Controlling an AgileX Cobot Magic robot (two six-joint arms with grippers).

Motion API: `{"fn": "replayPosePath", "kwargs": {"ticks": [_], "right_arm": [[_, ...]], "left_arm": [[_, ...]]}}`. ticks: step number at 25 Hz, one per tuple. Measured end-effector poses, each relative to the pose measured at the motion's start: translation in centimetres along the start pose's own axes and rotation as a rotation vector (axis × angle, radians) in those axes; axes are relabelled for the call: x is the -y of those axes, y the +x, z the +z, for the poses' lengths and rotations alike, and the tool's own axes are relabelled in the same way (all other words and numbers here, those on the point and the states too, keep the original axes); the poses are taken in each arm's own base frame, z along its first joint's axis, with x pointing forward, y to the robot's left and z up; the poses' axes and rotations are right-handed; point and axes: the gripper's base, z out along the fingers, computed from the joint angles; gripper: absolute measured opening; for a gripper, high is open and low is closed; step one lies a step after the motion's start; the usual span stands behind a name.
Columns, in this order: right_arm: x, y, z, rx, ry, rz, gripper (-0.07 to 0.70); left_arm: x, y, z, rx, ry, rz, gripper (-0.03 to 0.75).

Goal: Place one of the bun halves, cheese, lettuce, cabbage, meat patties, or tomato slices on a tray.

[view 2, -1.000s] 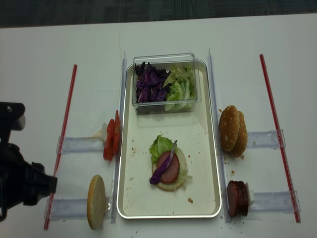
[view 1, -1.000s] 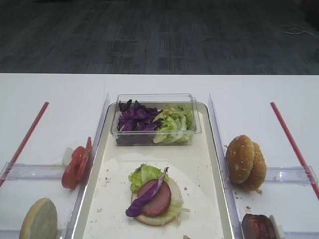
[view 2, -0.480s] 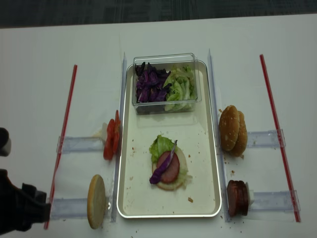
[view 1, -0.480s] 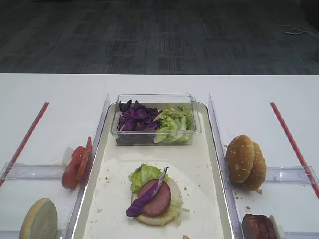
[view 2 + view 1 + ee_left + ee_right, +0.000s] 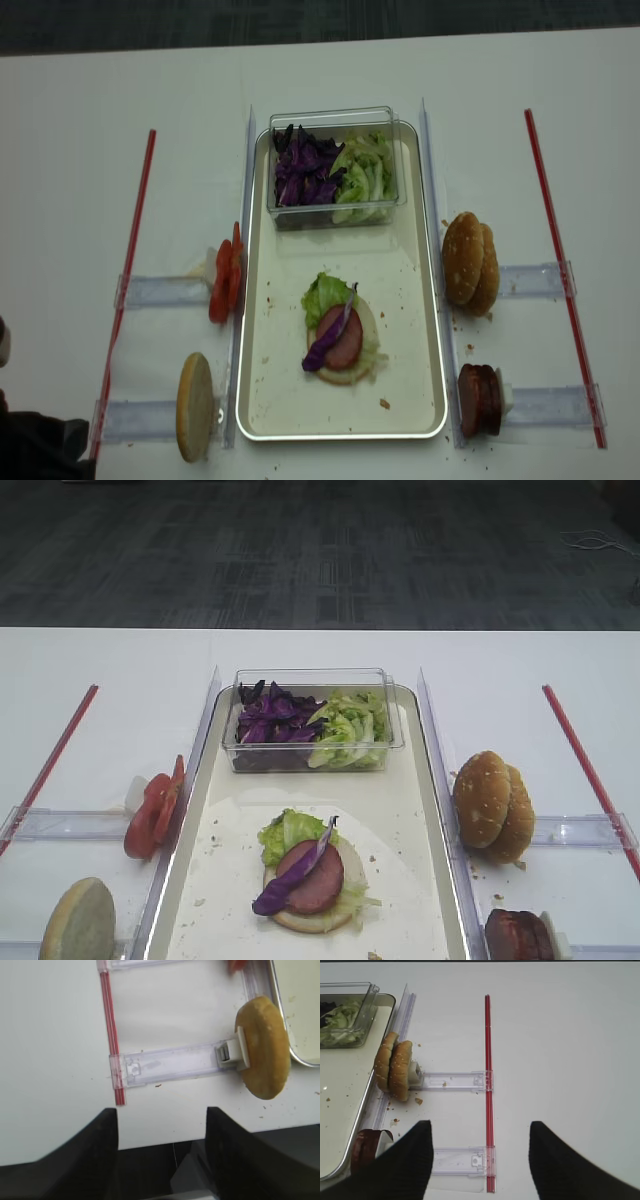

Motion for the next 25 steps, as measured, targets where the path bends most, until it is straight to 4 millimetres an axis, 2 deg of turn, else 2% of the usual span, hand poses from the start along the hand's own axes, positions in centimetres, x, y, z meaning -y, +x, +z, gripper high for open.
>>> {"fn": "replayPosePath", "kwargs": {"ticks": [25], "right_arm": [[0.0,0.0,0.0,0.000,0.000,0.000,0.425]], "left_arm": [[0.4,4.1,-3.7,0.364,-0.023,0.017,0.398]]}}
